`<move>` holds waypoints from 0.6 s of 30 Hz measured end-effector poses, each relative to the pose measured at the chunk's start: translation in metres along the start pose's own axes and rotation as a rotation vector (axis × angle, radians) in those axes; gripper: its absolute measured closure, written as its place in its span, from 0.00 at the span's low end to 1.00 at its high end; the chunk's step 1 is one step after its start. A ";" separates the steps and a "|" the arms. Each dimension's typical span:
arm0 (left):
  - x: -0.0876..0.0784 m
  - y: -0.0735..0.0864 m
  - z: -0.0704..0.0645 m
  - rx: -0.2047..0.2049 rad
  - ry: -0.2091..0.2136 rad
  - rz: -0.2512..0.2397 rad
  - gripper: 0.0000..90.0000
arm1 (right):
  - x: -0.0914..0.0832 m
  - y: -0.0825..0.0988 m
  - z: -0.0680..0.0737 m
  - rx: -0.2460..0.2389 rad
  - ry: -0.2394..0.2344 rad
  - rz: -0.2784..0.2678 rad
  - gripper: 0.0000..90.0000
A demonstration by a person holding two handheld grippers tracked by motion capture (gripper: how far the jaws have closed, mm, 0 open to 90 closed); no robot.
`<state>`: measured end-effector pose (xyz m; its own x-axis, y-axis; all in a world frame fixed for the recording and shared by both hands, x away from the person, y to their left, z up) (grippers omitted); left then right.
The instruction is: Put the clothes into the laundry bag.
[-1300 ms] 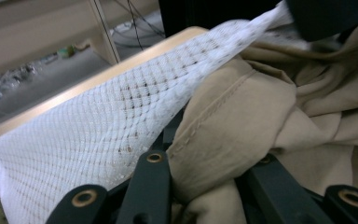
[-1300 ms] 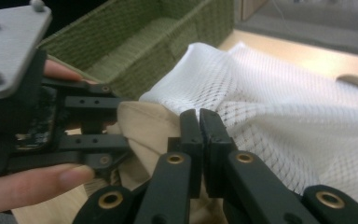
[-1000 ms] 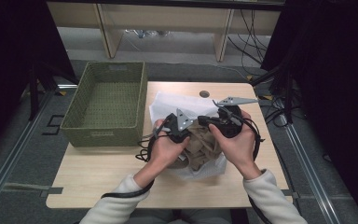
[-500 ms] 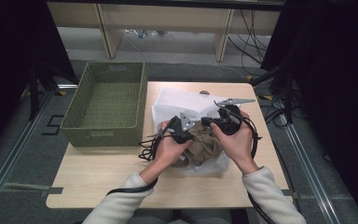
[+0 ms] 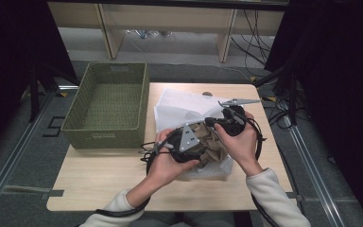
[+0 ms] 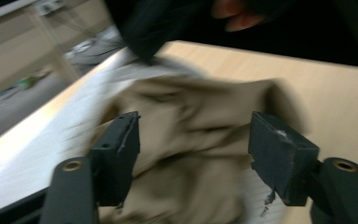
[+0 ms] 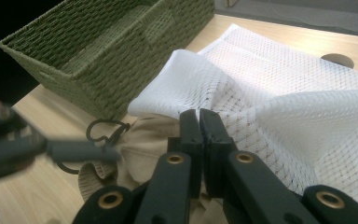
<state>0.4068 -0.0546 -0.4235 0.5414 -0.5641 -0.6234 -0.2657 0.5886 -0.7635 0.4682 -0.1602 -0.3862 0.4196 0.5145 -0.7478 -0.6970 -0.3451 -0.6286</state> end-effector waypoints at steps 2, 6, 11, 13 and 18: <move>0.010 0.002 -0.009 0.023 0.016 0.025 0.32 | 0.000 0.000 0.001 0.012 0.005 0.001 1.00; 0.039 0.006 -0.019 0.060 0.013 0.052 0.25 | 0.000 0.000 0.001 0.012 0.008 0.003 1.00; 0.062 0.010 -0.016 0.096 -0.024 0.082 0.36 | -0.002 0.000 -0.003 0.002 0.017 0.006 1.00; 0.074 0.015 -0.006 0.095 -0.081 0.106 0.61 | -0.002 0.000 -0.003 0.001 0.004 0.011 1.00; 0.079 0.013 0.007 0.031 -0.096 0.086 0.85 | -0.003 0.000 0.000 0.019 0.000 0.000 1.00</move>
<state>0.4516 -0.0878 -0.4812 0.5917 -0.4539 -0.6662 -0.2902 0.6511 -0.7013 0.4668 -0.1614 -0.3842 0.4195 0.5142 -0.7481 -0.7078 -0.3307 -0.6242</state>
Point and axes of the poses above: each handheld gripper's, and its own axes: x roughly forward along the jaws, y roughly out of its underside, z roughly to its left, the point moved 6 cm from there along x, roughly forward along the jaws, and after that the axes turned 13 degrees about z, right-handed, at the moved point
